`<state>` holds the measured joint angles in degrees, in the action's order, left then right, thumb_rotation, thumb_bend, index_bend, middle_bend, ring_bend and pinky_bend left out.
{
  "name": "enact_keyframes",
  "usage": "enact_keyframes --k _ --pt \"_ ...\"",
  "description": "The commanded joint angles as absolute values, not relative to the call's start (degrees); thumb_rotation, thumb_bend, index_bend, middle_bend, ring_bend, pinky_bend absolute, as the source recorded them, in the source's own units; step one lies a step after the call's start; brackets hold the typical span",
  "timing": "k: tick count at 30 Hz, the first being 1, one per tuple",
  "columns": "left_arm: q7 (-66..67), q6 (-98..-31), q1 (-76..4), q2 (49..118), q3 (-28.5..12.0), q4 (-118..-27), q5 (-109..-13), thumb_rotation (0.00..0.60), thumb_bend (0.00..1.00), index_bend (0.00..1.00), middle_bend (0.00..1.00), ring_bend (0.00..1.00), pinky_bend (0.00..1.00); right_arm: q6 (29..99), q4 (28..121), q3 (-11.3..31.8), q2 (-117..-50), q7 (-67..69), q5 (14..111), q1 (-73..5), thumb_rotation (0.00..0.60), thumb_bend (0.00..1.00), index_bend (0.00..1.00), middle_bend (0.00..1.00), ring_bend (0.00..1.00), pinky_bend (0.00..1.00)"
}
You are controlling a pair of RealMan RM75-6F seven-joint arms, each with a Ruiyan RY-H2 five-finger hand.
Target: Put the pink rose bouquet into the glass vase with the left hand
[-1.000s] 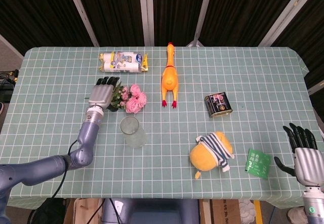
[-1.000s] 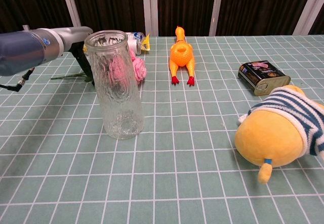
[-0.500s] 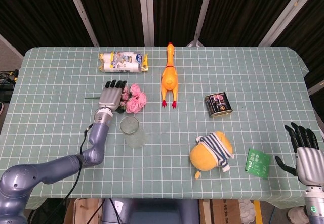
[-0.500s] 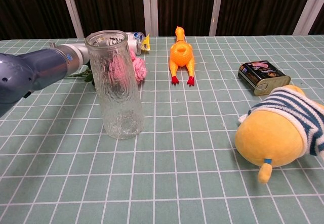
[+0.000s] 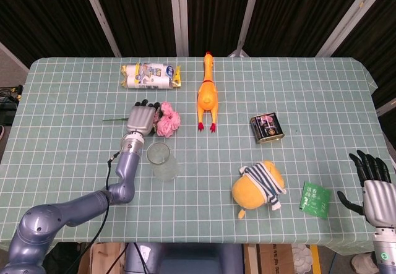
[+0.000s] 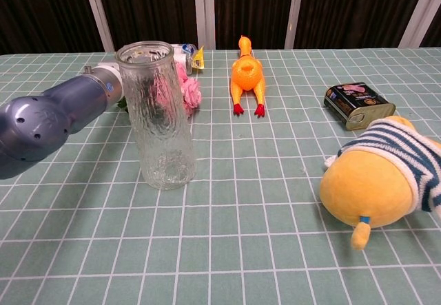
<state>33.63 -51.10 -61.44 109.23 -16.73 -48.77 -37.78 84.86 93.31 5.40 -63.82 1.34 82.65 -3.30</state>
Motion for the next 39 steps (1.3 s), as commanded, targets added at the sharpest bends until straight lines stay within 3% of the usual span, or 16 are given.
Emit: enact_keyframes --k 1,8,13,21,25,33,39 --pt "33.6 -51.8 -61.5 110.5 -16.5 -47.1 -39.4 0.600 0.50 0.31 0.41 0.22 0.30 84.9 93.3 5.5 -63.7 1.6 82.6 -3.3 0.600 0.27 0.13 0.07 0.03 0.00" --pt "33.8 -54.3 -61.0 112.1 -16.3 -43.9 -41.9 0.600 0.55 0.43 0.53 0.33 0.41 85.2 93.4 5.4 -63.4 2.2 82.8 -3.0 0.600 0.27 0.13 0.07 0.03 0.00" --pt "30.7 -56.1 -59.8 112.0 -16.9 -43.4 -43.9 0.600 0.55 0.42 0.51 0.33 0.42 85.4 93.5 5.4 -63.3 2.5 82.9 -2.9 0.600 0.27 0.13 0.07 0.03 0.00" --pt "13.9 -63.2 -54.7 107.3 -19.3 -48.3 -51.1 0.600 0.55 0.41 0.49 0.32 0.41 85.5 93.9 5.1 -63.1 2.5 83.5 -2.9 0.600 0.27 0.13 0.07 0.03 0.00" --pt "1.7 -67.0 -50.5 101.0 -21.6 -55.4 -55.1 0.600 0.54 0.40 0.46 0.31 0.40 85.7 94.1 5.0 -63.2 2.2 83.9 -2.9 0.600 0.27 0.13 0.07 0.03 0.00" --pt "-7.7 -70.6 -43.1 84.8 -23.4 -73.3 -61.2 0.600 0.54 0.40 0.46 0.31 0.39 85.3 94.7 4.7 -63.5 1.2 84.4 -3.1 0.600 0.27 0.13 0.07 0.03 0.00" --pt "-18.4 -72.3 -37.2 73.0 -27.0 -92.8 -64.3 0.600 0.54 0.40 0.46 0.31 0.39 85.1 94.8 4.5 -63.8 0.4 84.7 -3.4 0.600 0.27 0.13 0.07 0.03 0.00"
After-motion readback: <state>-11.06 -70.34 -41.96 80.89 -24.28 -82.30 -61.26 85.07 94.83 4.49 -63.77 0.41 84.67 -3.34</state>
